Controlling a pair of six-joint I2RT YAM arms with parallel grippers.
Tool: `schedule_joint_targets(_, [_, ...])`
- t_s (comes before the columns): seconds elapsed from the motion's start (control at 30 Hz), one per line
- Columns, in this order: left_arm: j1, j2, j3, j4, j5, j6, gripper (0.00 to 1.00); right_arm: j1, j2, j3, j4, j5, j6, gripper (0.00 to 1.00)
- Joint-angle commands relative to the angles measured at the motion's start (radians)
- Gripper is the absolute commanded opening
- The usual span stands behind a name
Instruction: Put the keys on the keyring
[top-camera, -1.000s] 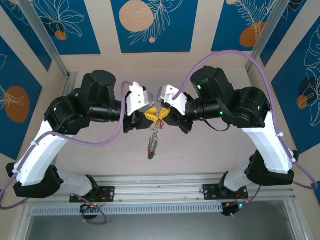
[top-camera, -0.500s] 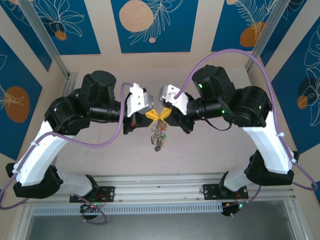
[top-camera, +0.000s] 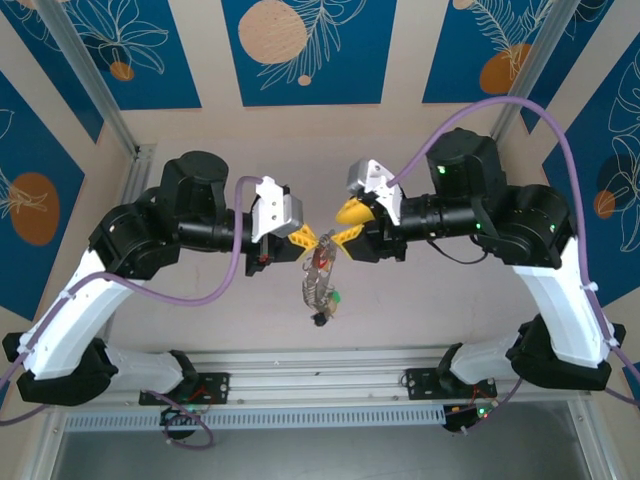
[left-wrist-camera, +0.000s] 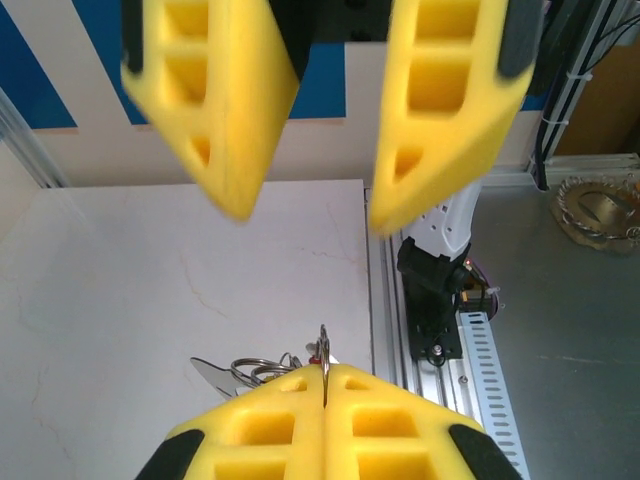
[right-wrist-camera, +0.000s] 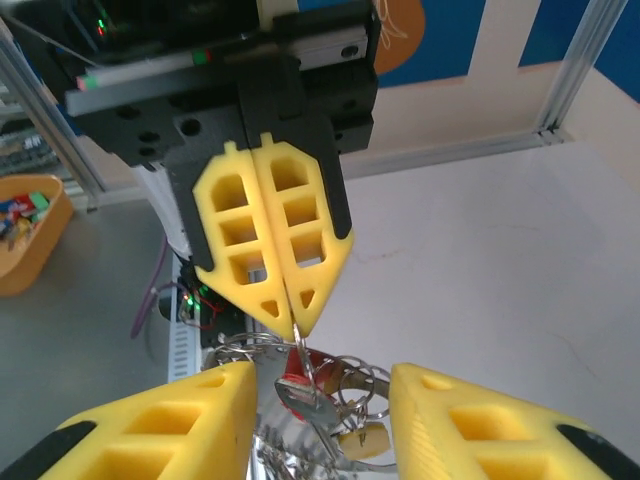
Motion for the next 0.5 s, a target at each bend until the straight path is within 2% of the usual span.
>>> schedule_joint_targets(0.0, [-0.005,-0.042,-0.024,0.118,0.027,0.001,0.00,-0.029,-0.043,-0.049,0.063,-0.098,0.048,0.41])
schedule_joint_targets(0.27, [-0.005,-0.081,-0.090,0.229,0.062,-0.042,0.00,-0.093,-0.111,-0.188,0.133,-0.220,0.106,0.45])
schedule_joint_targets(0.47, [-0.005,-0.092,-0.112,0.258,0.105,-0.061,0.00,-0.130,-0.113,-0.234,0.185,-0.258,0.129,0.46])
